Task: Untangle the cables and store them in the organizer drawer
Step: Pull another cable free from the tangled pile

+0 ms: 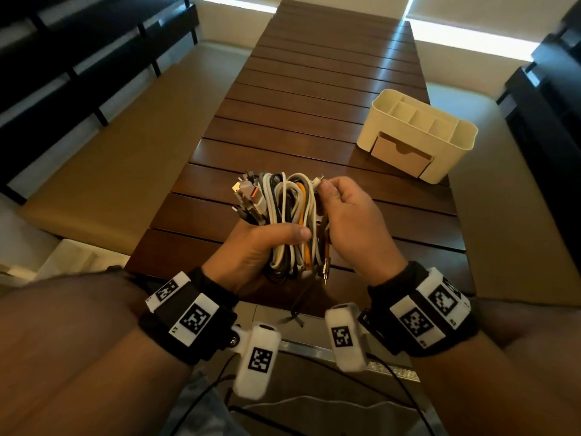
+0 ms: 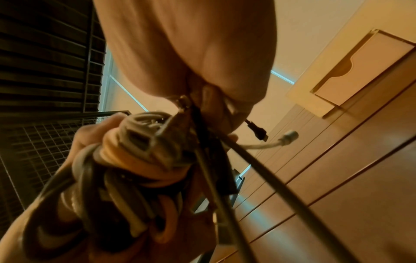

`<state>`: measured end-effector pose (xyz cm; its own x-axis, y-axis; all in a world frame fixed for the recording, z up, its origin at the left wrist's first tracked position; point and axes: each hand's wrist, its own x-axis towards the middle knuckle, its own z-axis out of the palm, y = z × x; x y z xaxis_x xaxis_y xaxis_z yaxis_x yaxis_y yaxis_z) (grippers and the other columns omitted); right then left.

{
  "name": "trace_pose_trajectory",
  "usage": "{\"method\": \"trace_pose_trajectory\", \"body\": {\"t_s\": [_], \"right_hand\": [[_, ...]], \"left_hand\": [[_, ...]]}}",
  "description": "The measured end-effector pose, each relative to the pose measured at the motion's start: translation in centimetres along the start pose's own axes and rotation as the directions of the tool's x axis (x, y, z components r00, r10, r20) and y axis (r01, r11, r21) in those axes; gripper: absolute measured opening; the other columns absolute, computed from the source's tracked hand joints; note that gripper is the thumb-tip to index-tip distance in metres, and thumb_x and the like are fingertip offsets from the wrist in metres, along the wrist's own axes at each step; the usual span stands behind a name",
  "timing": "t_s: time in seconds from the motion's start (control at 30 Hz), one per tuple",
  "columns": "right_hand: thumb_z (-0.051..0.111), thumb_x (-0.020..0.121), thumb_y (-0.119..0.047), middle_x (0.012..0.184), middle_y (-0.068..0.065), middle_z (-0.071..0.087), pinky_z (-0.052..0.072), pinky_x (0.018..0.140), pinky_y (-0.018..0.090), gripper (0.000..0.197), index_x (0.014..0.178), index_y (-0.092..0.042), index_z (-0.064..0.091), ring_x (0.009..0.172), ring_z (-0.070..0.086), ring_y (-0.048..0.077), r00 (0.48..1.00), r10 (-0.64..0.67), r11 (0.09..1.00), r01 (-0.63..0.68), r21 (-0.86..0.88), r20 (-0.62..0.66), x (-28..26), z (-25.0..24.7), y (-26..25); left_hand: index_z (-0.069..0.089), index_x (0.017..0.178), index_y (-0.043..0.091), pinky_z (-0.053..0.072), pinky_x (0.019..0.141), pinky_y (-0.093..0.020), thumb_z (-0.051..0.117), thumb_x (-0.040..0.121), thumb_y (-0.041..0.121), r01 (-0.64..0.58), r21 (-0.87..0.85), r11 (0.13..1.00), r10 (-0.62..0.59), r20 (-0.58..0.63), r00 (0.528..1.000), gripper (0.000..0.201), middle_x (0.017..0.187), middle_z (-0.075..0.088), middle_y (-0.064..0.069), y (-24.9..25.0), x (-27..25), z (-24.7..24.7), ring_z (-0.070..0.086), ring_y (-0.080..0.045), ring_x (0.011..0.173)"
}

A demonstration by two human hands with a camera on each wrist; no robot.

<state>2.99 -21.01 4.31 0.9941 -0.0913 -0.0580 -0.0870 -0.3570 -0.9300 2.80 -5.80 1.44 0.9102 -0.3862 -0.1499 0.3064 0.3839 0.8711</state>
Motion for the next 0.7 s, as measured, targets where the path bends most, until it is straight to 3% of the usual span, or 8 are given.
{"method": "trace_pose_trajectory", "body": {"t_s": [0.17,0.23,0.33,0.43,0.53,0.6,0.7], "right_hand": [[0.038,0.106,-0.037,0.087,-0.006,0.064,0.043,0.055,0.011,0.025,0.104,-0.025,0.06,0.069,0.058,-0.003,1.0,-0.011,0.999,0.01,-0.032,-0.019,0.1,0.0,-0.3],[0.038,0.106,-0.038,0.09,-0.005,0.066,0.048,0.062,0.018,0.025,0.106,-0.026,0.06,0.076,0.062,0.005,1.0,-0.009,1.0,0.008,-0.024,-0.025,0.2,0.0,-0.5],[0.038,0.106,-0.039,0.089,-0.005,0.066,0.052,0.068,0.029,0.024,0.104,-0.027,0.06,0.08,0.063,0.009,0.999,-0.02,1.0,0.02,-0.021,-0.03,0.1,0.3,-0.6],[0.038,0.106,-0.038,0.084,-0.008,0.063,0.046,0.062,0.024,0.022,0.1,-0.03,0.058,0.072,0.059,0.001,0.999,-0.042,0.997,0.04,-0.07,-0.023,0.2,0.5,-0.3],[0.038,0.107,-0.034,0.084,-0.005,0.063,0.042,0.056,0.017,0.022,0.1,-0.027,0.058,0.07,0.058,0.002,0.997,-0.052,0.981,0.063,-0.182,0.065,0.7,0.1,0.3],[0.04,0.106,-0.031,0.08,-0.004,0.062,0.039,0.051,0.012,0.024,0.09,-0.027,0.057,0.063,0.056,0.0,0.99,-0.072,0.965,0.099,-0.241,0.121,0.8,-0.3,0.4],[0.041,0.105,-0.032,0.077,-0.004,0.062,0.04,0.053,0.018,0.028,0.08,-0.029,0.054,0.062,0.056,0.005,0.984,-0.106,0.935,0.147,-0.322,0.142,0.9,-0.8,0.3]], "left_hand": [[0.064,0.118,0.002,0.057,0.092,-0.047,0.07,0.075,0.0,-0.108,0.119,0.987,0.105,0.029,0.994,0.044,0.116,0.067,-0.027,0.2,0.0,0.6,0.067,-0.038,0.109],[0.066,0.115,0.005,0.055,0.095,-0.051,0.074,0.074,0.003,-0.141,0.147,0.979,0.136,0.044,0.99,0.041,0.116,0.067,-0.027,0.1,0.0,0.5,0.065,-0.04,0.111],[0.07,0.109,0.011,0.058,0.089,-0.043,0.068,0.075,-0.004,-0.145,0.105,0.984,0.141,0.049,0.989,0.037,0.111,0.072,-0.017,0.1,-0.1,0.5,0.069,-0.032,0.106],[0.065,0.113,0.0,0.059,0.084,-0.047,0.068,0.073,-0.005,-0.089,0.02,0.996,0.088,0.055,0.995,0.04,0.102,0.071,-0.019,-0.5,-0.4,0.8,0.07,-0.033,0.095],[0.058,0.119,-0.009,0.059,0.078,-0.049,0.073,0.073,0.003,-0.023,0.0,1.0,0.022,0.045,0.999,0.05,0.097,0.067,-0.023,-1.2,-0.7,1.0,0.068,-0.035,0.086],[0.064,0.114,-0.001,0.059,0.07,-0.047,0.073,0.074,0.005,-0.003,-0.031,1.0,0.005,0.059,0.998,0.041,0.091,0.067,-0.021,-1.4,-0.7,1.0,0.068,-0.033,0.077],[0.071,0.107,0.011,0.06,0.067,-0.047,0.072,0.076,0.006,0.006,-0.056,0.998,-0.002,0.067,0.998,0.031,0.092,0.066,-0.023,-1.4,-0.7,1.0,0.067,-0.036,0.077]]}}
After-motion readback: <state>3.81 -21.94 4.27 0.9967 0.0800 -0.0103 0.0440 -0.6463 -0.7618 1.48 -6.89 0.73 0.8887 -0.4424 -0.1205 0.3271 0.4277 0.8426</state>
